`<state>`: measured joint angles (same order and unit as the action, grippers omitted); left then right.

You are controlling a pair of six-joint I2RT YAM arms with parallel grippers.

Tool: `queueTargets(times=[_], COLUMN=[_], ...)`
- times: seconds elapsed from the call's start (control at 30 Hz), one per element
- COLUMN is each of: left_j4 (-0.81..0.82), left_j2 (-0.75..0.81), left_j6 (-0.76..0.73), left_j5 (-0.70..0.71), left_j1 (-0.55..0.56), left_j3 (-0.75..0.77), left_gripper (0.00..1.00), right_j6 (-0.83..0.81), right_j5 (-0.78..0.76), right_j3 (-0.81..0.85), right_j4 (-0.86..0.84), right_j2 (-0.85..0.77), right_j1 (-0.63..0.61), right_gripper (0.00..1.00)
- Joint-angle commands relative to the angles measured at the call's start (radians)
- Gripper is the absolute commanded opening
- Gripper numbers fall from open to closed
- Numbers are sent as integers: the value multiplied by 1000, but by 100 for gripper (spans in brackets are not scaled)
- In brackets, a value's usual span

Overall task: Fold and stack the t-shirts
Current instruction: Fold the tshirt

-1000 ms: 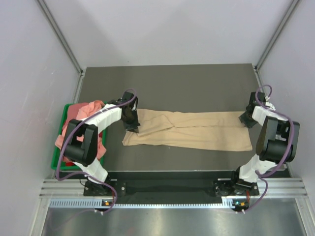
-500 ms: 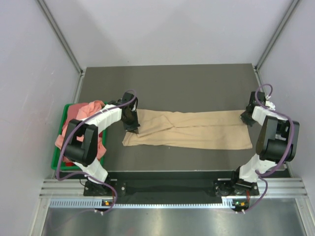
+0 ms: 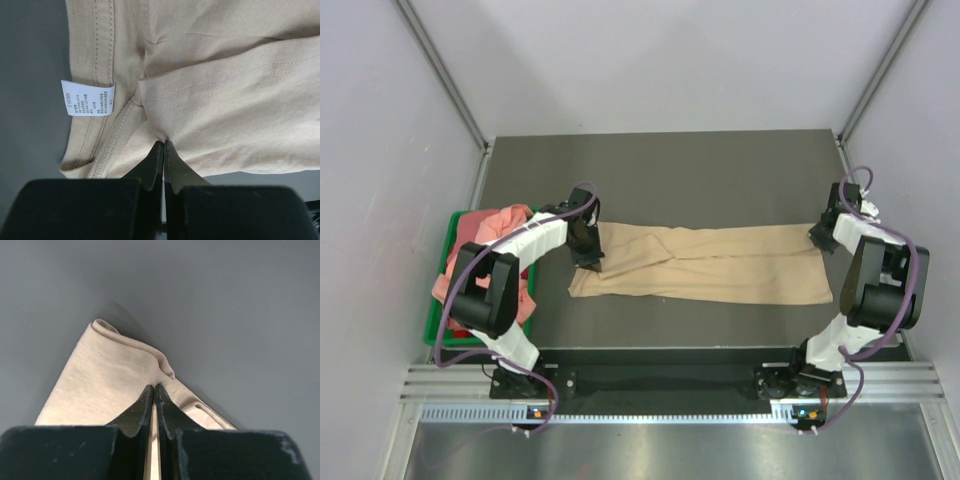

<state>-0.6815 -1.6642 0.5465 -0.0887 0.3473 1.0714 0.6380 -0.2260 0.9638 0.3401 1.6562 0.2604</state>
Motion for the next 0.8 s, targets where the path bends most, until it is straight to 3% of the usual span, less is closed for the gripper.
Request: queueTargets(times=[0.0, 0.3, 0.77], left_j4=[-16, -46, -133], left_j2=[41, 40, 52], left_j6=[-7, -3, -13], left_j5=[7, 32, 161], left_j1=[2, 2, 2], left_j3=[13, 47, 91], left_gripper=[0, 0, 0], right_j6=[-14, -29, -58], right_j5=[-1, -10, 30], right_j3=[19, 35, -26], right_j4=[-21, 49, 22], right_j2=[-38, -81, -101], right_j1=[10, 11, 34], right_gripper=[1, 0, 0])
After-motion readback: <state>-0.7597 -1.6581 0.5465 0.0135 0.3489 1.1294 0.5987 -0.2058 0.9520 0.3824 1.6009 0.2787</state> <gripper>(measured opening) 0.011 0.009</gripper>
